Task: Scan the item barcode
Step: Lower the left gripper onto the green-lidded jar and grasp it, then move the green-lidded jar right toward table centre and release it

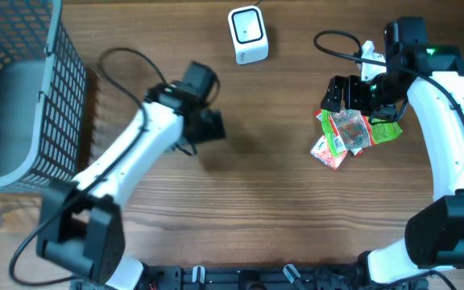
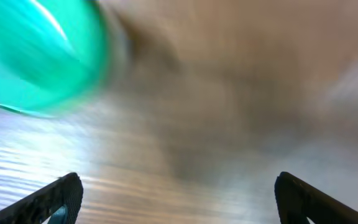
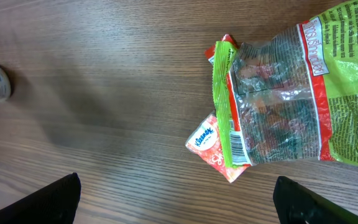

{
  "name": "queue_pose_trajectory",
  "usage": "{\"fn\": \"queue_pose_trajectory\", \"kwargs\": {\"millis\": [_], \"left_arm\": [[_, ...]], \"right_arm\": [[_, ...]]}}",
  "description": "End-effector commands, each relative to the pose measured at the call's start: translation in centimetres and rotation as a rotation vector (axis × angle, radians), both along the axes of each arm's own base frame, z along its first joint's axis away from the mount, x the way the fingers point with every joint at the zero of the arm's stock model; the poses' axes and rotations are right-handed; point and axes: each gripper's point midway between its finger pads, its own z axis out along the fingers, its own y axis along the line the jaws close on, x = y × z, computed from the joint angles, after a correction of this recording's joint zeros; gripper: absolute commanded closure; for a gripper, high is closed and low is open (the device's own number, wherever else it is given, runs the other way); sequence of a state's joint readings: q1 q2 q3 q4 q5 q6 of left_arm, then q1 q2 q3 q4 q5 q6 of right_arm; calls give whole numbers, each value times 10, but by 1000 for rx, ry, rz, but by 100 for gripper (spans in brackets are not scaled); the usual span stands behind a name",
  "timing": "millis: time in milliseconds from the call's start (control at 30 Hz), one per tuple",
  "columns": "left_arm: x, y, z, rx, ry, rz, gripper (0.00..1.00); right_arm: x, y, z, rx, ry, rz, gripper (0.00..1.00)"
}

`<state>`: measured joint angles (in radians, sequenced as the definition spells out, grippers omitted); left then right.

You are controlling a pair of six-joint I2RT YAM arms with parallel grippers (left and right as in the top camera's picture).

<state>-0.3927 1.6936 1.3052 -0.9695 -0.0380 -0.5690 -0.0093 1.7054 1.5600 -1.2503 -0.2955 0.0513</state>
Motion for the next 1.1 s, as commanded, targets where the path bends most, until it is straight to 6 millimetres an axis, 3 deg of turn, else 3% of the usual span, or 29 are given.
{"fn": "queue_pose_trajectory", "kwargs": {"millis": [0, 67, 200, 233, 300, 400, 467, 533, 633, 800, 1067], "left_arm": [[30, 56, 38, 6, -132, 200, 1], [37, 77, 36, 8, -136, 259, 0], [52, 99, 24, 13, -143, 314, 0], [58, 105, 21, 30, -155, 328, 5], [71, 118, 18, 62, -195, 360, 22], [86, 127, 12, 54, -229, 386, 59], [89, 127, 4, 56, -221, 387, 66], [88, 123, -10, 53, -179, 375, 71], [89, 99, -34, -17, -120, 269, 80], [84, 67, -38, -165, -70, 133, 85], [35, 50, -46, -206, 133, 104, 86]], "right_arm": [[-1, 4, 2, 21, -3, 3, 0], [-1, 4, 2, 21, -6, 3, 0], [-1, 4, 2, 21, -6, 3, 0], [-1, 4, 2, 21, -6, 3, 0], [-1, 4, 2, 21, -3, 3, 0], [-2, 4, 2, 21, -2, 3, 0], [-2, 4, 2, 21, -2, 3, 0], [-2, 4, 2, 21, -2, 2, 0], [-1, 4, 2, 21, -4, 3, 0], [-1, 4, 2, 20, -4, 3, 0], [-1, 3, 2, 16, -6, 2, 0]]}}
